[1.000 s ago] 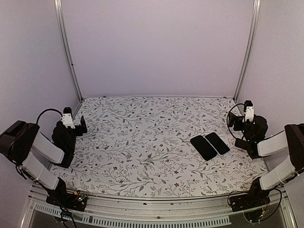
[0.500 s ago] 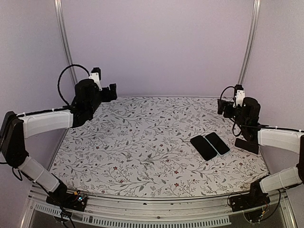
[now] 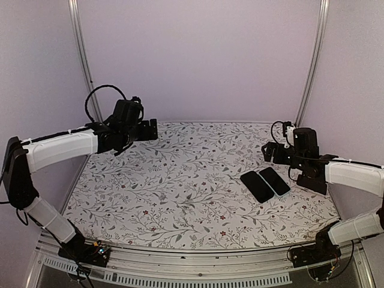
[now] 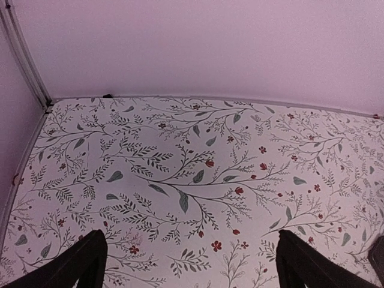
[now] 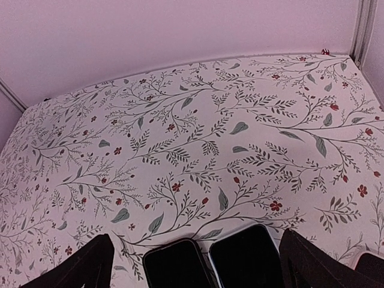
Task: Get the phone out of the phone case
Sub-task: Adjust the phone with the phone case at the center of the board, then pick up the phone with the phone case at the center of the board, then pass from the right arm to the left, then remove the top right corner of the phone case from itself.
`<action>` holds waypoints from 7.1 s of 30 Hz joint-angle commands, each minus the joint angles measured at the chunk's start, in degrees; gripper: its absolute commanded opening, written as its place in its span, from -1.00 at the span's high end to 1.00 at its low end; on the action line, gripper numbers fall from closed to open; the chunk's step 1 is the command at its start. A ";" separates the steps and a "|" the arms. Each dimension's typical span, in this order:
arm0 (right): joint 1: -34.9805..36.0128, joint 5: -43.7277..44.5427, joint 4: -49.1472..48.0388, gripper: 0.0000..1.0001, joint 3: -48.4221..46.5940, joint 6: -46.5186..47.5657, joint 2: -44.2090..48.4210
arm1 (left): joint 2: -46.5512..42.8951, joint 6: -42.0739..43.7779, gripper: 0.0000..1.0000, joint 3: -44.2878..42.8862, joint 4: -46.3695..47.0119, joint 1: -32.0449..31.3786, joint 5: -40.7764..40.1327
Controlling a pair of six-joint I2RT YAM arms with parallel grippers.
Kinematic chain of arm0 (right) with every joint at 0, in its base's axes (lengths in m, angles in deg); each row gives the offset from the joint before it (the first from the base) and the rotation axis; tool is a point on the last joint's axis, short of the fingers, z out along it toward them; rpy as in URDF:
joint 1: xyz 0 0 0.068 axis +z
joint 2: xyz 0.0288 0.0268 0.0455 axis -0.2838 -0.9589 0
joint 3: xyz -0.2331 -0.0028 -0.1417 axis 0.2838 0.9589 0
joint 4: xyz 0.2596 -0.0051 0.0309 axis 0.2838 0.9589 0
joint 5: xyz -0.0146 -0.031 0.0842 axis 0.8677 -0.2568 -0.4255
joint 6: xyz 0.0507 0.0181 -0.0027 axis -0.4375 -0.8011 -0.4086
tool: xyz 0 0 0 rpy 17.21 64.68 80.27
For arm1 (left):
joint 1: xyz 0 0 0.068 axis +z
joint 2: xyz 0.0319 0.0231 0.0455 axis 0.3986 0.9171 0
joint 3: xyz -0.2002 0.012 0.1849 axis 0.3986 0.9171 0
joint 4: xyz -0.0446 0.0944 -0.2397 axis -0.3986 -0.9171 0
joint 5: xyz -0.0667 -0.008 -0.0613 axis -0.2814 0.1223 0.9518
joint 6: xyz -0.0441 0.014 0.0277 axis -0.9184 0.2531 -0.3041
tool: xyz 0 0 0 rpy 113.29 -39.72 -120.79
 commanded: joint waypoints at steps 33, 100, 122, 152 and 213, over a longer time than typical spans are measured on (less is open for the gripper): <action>0.17 -25.01 21.86 -0.98 9.27 -16.17 6.11 | -7.03 -13.49 -0.99 5.02 6.88 3.36 13.89; 18.70 6.77 30.17 -0.98 -15.74 -8.63 -23.60 | -6.93 -19.94 -0.99 9.07 11.02 7.65 27.29; 19.01 6.05 29.97 -0.71 -16.66 -6.91 -30.35 | -2.49 -23.30 -0.99 9.73 15.24 7.60 34.39; 24.47 -5.32 26.01 0.58 -34.72 -2.75 -33.74 | 16.61 -40.97 -0.97 13.52 38.69 0.49 51.54; 21.13 -25.82 1.74 -0.98 -27.34 -5.97 -17.23 | 12.68 -46.45 1.00 9.82 57.18 5.40 62.21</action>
